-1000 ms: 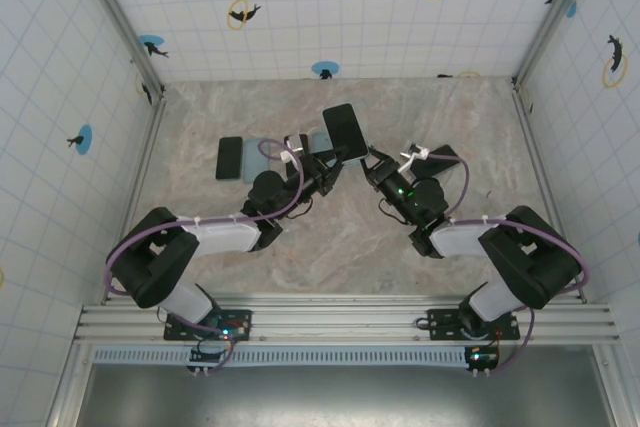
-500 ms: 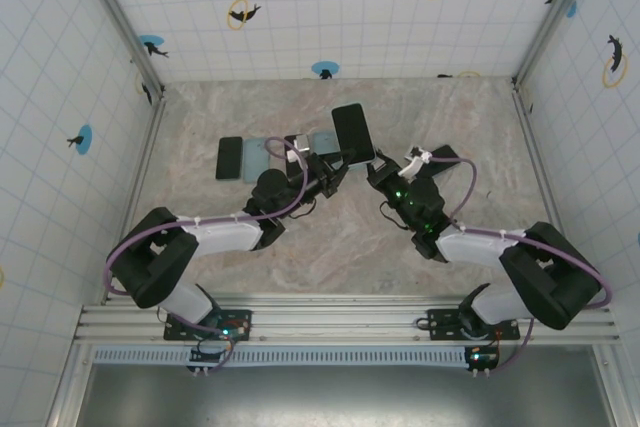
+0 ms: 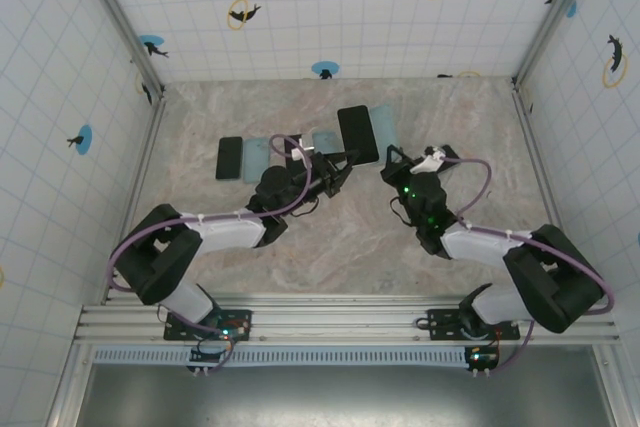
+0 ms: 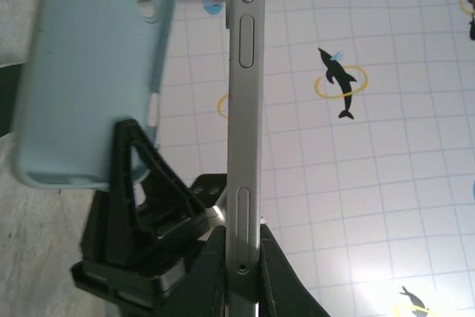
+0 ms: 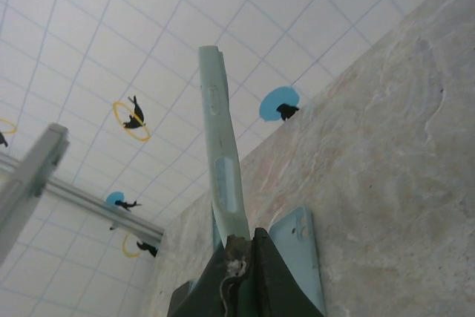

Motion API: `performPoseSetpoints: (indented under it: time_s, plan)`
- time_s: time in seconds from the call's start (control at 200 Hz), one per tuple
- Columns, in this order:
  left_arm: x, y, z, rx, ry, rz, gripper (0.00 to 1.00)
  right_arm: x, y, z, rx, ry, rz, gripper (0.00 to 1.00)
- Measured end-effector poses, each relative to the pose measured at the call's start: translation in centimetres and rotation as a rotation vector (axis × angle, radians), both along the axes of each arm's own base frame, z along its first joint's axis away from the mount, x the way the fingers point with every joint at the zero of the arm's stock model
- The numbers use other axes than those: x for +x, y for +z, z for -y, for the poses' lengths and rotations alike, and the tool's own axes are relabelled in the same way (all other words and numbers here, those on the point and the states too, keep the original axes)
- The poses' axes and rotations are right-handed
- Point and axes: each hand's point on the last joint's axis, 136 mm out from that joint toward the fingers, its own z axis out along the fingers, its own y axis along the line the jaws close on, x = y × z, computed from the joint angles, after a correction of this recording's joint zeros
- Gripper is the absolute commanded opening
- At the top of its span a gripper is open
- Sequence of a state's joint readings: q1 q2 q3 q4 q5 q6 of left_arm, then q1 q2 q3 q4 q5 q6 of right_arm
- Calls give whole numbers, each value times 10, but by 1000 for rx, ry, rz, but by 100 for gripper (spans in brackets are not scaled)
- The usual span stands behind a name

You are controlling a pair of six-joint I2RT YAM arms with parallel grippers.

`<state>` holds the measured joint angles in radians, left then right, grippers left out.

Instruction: Take the phone out of the phone case

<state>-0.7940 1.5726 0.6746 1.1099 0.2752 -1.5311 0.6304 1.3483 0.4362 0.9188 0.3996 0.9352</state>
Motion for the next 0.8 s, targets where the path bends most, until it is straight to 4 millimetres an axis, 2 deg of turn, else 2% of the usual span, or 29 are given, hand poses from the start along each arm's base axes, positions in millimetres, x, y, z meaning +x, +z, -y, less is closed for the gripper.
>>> performPoseSetpoints:
  time_s: [0.16,0.35,0.531,0.801]
  plan:
    - [18,-19,5,72,-19,-8,1,1,3,25,-2,-52,9,0]
    - [43,-43,12,161,-43,-21,1,-2,-8,49,-21,-96,-18,0]
    - [59,-70,20,216,-72,-47,1,-2,-10,55,-22,-99,-26,0]
    - [83,-109,30,298,-88,-94,1,-4,-14,51,-17,-73,-36,0]
